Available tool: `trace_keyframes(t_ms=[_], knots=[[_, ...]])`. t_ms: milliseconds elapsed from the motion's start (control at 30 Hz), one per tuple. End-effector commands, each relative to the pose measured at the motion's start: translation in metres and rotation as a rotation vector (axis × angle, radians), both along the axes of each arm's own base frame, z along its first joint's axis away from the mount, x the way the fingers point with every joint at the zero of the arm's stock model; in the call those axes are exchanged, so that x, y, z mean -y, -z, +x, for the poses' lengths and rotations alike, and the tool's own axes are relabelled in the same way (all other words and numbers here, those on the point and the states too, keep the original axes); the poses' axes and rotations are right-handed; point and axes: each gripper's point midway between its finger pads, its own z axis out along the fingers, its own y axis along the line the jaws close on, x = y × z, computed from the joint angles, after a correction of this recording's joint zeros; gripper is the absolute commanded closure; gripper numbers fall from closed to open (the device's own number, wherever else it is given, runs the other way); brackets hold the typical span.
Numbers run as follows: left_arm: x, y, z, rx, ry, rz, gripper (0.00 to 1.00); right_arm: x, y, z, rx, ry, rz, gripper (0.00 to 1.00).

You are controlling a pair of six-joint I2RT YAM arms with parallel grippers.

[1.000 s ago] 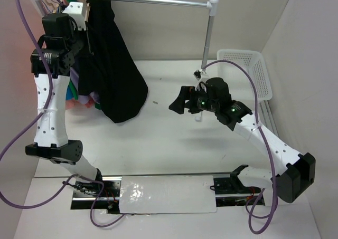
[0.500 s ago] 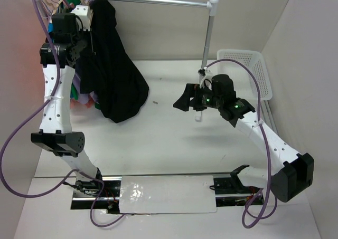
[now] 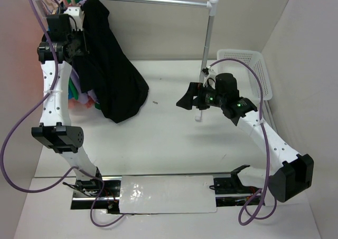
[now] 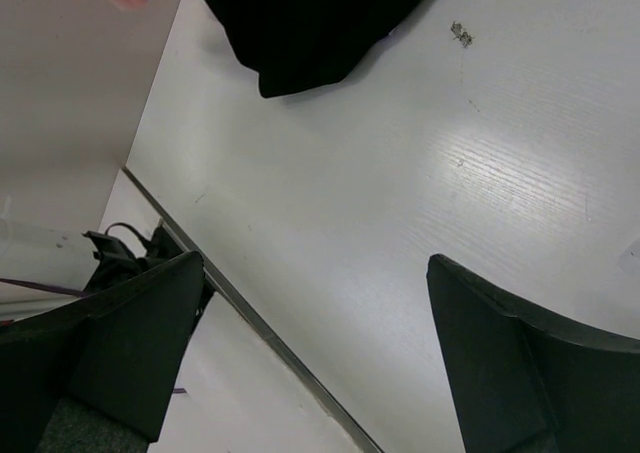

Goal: Place the t-shirt on the hanger
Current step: Hang the hanger with tshirt onto the clothesline

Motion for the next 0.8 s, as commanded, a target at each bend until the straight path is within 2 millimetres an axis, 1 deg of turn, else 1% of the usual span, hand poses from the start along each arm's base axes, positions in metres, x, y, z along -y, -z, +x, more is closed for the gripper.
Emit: trace_keyframes(t_ms=[0, 33, 67, 100, 133, 167, 200, 267, 367, 400, 433, 500, 533, 667, 700, 733, 767], knots=[[-0.024, -0.004, 0.008, 0.046, -0.075, -0.022, 1.00, 0.003, -0.003, 0.001, 0.004, -0.006, -0.005, 0.00], [-0.029, -0.004, 0.008, 0.047, -0.079, -0.026, 1.00, 0.003, -0.003, 0.001, 0.004, -0.006, -0.005, 0.00], [-0.027, 0.000, 0.008, 0.038, -0.071, -0.032, 1.00, 0.003, -0.003, 0.001, 0.004, -0.006, -0.005, 0.00], [-0.031, 0.000, 0.007, 0.038, -0.080, -0.031, 1.00, 0.003, -0.003, 0.001, 0.004, -0.006, -0.005, 0.00], [-0.031, 0.000, 0.007, 0.038, -0.080, -0.031, 1.00, 0.003, -0.003, 0.001, 0.004, -0.006, -0.005, 0.00], [-0.031, 0.004, 0.007, 0.028, -0.080, -0.033, 1.00, 0.002, -0.004, 0.000, 0.003, -0.014, -0.001, 0.00], [-0.033, 0.004, 0.007, 0.029, -0.095, -0.037, 1.00, 0.002, -0.008, 0.000, 0.006, -0.011, 0.008, 0.00], [-0.039, 0.012, 0.006, 0.011, -0.112, -0.034, 1.00, 0.002, -0.008, 0.000, 0.006, -0.011, 0.008, 0.00], [-0.042, 0.012, 0.005, 0.013, -0.140, -0.040, 1.00, 0.004, -0.008, 0.002, 0.006, -0.002, 0.008, 0.00], [-0.048, 0.011, 0.004, 0.015, -0.166, -0.042, 1.00, 0.004, -0.008, 0.002, 0.006, -0.002, 0.008, 0.00], [-0.055, 0.007, 0.000, 0.027, -0.187, -0.053, 1.00, 0.005, -0.008, 0.004, 0.007, 0.007, 0.004, 0.00], [-0.058, 0.008, 0.000, 0.028, -0.177, -0.069, 1.00, 0.005, -0.008, 0.004, 0.007, 0.007, 0.004, 0.00], [-0.063, 0.008, -0.002, 0.029, -0.188, -0.069, 1.00, 0.006, -0.011, 0.003, 0.007, 0.007, 0.004, 0.00], [-0.058, 0.011, -0.003, 0.017, -0.186, -0.105, 0.99, 0.008, -0.012, 0.006, 0.009, 0.024, -0.005, 0.00], [-0.055, 0.011, -0.008, 0.001, -0.171, -0.131, 0.90, 0.010, -0.010, 0.006, -0.005, 0.040, -0.009, 0.00], [-0.052, 0.014, -0.010, -0.013, -0.157, -0.141, 0.75, 0.011, -0.008, 0.006, -0.011, 0.048, -0.017, 0.00], [-0.047, 0.012, -0.011, -0.011, -0.143, -0.163, 0.60, 0.011, -0.012, 0.007, -0.002, 0.049, -0.013, 0.00]])
